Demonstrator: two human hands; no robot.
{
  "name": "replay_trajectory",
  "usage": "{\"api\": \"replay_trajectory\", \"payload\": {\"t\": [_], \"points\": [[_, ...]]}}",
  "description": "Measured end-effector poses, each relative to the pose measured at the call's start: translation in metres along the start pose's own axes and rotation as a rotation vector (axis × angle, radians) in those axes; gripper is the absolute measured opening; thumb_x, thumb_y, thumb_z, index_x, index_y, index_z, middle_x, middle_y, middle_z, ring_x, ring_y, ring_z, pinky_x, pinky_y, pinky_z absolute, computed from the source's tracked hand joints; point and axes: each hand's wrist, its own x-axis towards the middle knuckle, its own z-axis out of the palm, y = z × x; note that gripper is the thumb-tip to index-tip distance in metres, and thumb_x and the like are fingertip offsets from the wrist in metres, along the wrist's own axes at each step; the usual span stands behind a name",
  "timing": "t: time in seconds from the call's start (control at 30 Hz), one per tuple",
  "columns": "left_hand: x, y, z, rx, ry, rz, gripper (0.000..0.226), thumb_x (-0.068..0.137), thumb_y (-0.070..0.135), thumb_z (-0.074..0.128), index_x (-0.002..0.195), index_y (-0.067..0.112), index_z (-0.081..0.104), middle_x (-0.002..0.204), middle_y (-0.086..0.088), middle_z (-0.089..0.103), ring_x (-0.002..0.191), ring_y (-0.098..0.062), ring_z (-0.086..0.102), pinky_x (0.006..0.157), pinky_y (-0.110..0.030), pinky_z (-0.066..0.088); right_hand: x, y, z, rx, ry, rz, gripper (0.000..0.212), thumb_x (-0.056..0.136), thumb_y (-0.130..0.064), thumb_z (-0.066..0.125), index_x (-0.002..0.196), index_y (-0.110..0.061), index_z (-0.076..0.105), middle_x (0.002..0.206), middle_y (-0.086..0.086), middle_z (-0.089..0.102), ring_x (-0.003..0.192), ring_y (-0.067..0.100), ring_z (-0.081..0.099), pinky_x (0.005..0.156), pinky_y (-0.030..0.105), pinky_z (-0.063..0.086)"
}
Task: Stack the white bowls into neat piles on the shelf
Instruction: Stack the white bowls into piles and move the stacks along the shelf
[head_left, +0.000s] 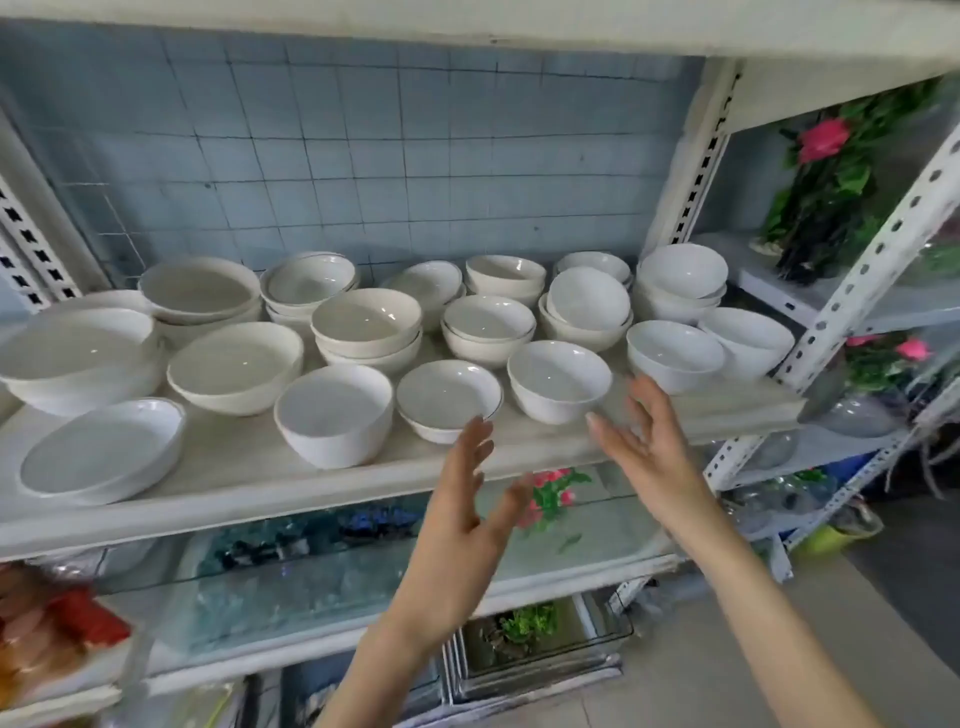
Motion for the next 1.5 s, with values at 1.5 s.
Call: {"api": "replay_trajectory", "payload": {"t": [1.5], "points": [[0.127,-0.034,0.062,0.290,0.019,0.029,0.106,0.050,0.055,0.084,0.136,0.017,0.034,0.128,0.002,0.042,0.119,-0.001,0.045,0.096,-0.018,0.043,0.068,0.036,-0.057,0.242,-0.341,0.087,0.078,0.055,-0.041,0.081,0.123,-0.029,0.044,0.121,-0.011,0.059,0.113,0.001,0.057,0.083,0.016,0.049]]}}
